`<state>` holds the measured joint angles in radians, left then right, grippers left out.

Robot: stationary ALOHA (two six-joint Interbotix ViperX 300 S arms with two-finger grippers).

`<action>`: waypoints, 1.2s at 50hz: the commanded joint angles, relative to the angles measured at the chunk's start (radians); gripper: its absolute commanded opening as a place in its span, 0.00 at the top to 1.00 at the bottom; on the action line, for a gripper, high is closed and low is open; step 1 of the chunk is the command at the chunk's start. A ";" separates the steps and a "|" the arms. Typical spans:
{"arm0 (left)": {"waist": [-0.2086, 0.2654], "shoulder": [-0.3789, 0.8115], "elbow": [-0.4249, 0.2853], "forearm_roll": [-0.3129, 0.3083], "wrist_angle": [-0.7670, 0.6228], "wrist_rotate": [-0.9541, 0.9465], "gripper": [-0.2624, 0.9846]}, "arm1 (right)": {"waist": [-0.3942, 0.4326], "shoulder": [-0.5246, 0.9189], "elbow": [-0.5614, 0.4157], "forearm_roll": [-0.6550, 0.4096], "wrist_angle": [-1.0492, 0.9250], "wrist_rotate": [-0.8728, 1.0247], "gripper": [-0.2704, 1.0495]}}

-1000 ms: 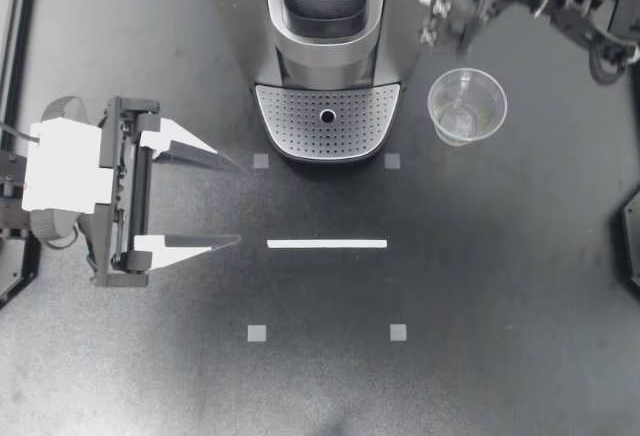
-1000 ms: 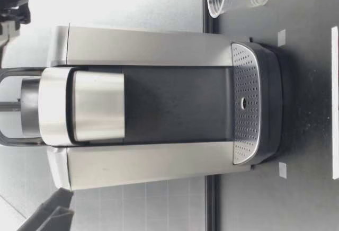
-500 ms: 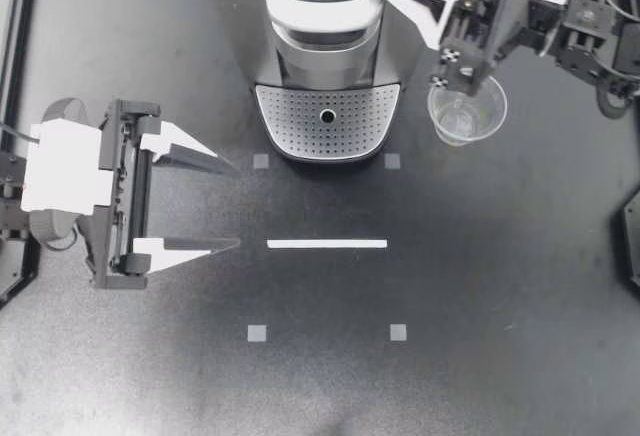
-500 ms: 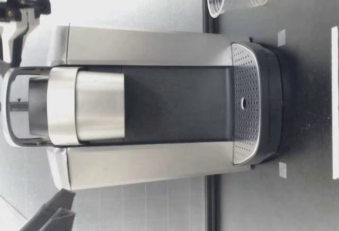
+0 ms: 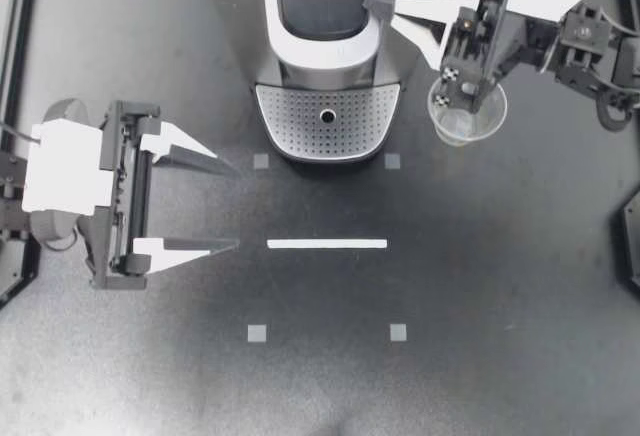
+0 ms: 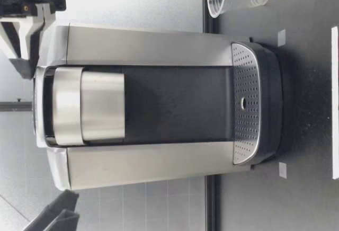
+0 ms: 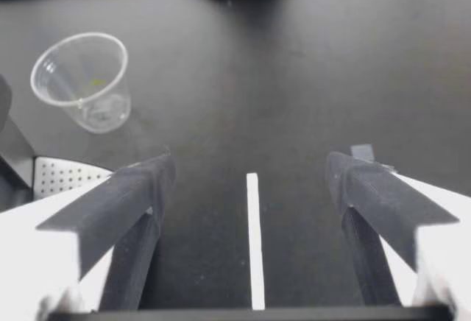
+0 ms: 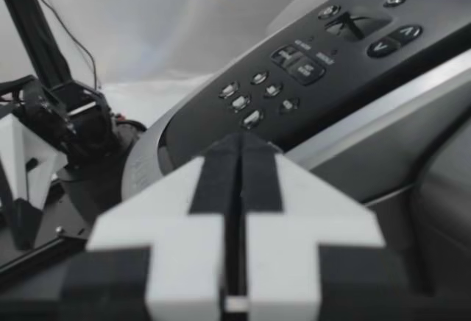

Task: Place the coffee capsule inside the capsule container, then place the cup onto the center of the cup tray, then push the 'Hot Water' and 'Travel Mug' buttons.

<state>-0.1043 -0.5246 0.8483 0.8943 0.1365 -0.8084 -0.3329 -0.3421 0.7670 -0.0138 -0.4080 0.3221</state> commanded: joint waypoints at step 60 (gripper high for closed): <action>0.000 0.006 0.049 -0.011 -0.008 -0.017 0.18 | -0.178 -0.359 0.528 0.101 0.491 0.575 0.55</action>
<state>-0.1043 -0.5123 0.9081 0.8836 0.1335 -0.8237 -0.5016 -0.7348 1.3131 0.0874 0.1012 0.8974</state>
